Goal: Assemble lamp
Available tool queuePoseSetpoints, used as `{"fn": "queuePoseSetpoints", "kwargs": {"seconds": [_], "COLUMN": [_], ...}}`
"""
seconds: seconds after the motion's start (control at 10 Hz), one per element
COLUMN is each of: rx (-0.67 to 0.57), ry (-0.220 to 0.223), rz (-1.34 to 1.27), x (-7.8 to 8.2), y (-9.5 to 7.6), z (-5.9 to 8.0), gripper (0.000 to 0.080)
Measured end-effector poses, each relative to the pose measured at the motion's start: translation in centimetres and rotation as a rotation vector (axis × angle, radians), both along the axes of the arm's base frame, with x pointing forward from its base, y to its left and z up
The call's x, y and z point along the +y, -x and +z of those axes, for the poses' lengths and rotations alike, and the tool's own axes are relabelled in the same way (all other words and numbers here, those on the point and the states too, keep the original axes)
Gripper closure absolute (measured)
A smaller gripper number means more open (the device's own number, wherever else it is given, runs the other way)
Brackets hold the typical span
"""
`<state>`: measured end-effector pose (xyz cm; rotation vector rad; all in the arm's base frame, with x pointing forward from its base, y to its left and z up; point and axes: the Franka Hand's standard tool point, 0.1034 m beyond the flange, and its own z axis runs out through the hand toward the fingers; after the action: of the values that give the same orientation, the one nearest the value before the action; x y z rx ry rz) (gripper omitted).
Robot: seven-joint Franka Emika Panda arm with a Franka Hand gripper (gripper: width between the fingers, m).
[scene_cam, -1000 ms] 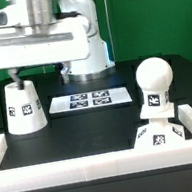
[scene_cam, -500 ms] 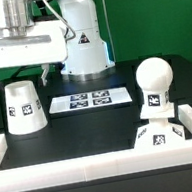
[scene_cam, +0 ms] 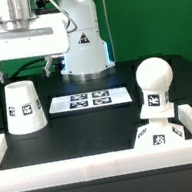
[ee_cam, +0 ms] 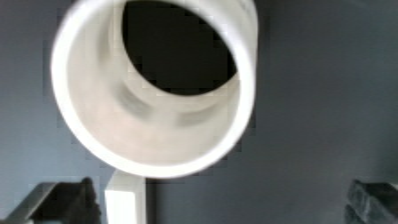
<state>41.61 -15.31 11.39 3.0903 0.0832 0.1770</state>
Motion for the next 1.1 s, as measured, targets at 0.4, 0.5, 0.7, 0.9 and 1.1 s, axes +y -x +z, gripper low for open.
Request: {"fn": "queuePoseSetpoints", "kwargs": {"seconds": [0.4,0.5,0.7,0.9,1.1], "rx": [0.012,0.014,0.021,0.033,0.030], "ry": [0.002,0.005,0.007,0.009,0.021], "rz": [0.008,0.011,0.023,0.028,0.030], "x": [0.8,1.3,1.7,1.8,1.8], "y": [0.9,0.8,0.8,1.2,1.6], "z": [-1.1,-1.5,-1.9,-2.5,-3.2], "gripper": [0.0100,0.0100,0.0100,0.0100,0.0100]}}
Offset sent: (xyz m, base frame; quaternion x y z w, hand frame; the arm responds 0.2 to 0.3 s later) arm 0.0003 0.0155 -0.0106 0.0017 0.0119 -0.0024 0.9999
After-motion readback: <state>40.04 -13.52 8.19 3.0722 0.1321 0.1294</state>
